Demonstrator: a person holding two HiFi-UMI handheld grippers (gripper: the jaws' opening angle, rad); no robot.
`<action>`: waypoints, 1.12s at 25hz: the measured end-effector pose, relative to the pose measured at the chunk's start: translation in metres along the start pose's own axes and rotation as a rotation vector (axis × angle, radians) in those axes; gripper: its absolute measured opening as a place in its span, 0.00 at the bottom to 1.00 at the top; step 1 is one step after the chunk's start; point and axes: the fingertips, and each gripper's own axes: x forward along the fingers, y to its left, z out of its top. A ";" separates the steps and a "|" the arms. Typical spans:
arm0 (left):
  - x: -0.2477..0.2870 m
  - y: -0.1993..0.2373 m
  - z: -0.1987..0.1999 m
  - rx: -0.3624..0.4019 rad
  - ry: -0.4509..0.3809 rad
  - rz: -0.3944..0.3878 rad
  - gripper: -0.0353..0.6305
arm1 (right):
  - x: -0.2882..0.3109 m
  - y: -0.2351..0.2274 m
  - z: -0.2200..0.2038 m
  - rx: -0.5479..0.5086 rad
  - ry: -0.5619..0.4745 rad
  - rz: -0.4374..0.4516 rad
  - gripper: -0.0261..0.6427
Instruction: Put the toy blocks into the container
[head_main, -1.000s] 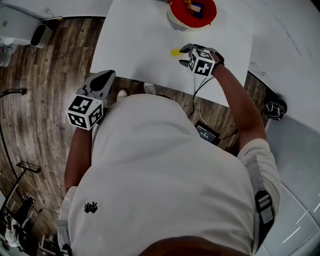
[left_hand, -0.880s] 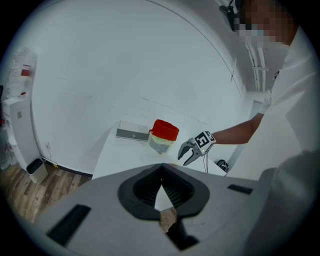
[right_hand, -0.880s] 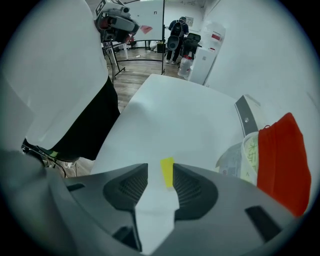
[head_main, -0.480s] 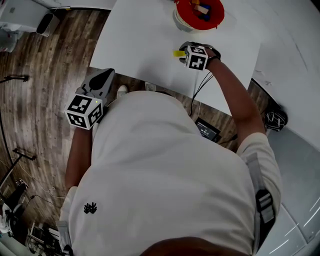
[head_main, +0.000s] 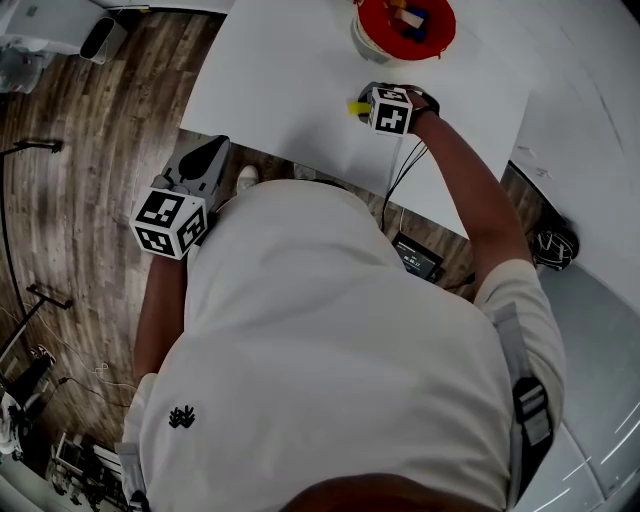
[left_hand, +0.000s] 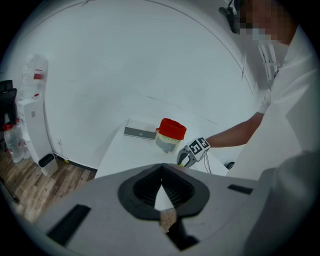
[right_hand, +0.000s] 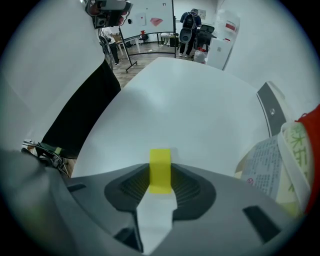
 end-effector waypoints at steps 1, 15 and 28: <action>0.000 0.000 0.000 0.000 0.000 0.000 0.06 | -0.001 0.000 0.001 0.001 -0.004 -0.003 0.24; 0.009 -0.011 0.004 0.031 -0.009 -0.076 0.06 | -0.053 0.010 0.011 0.075 -0.034 -0.027 0.23; 0.018 -0.011 0.001 0.042 -0.018 -0.133 0.06 | -0.144 0.004 0.030 0.163 -0.113 -0.029 0.23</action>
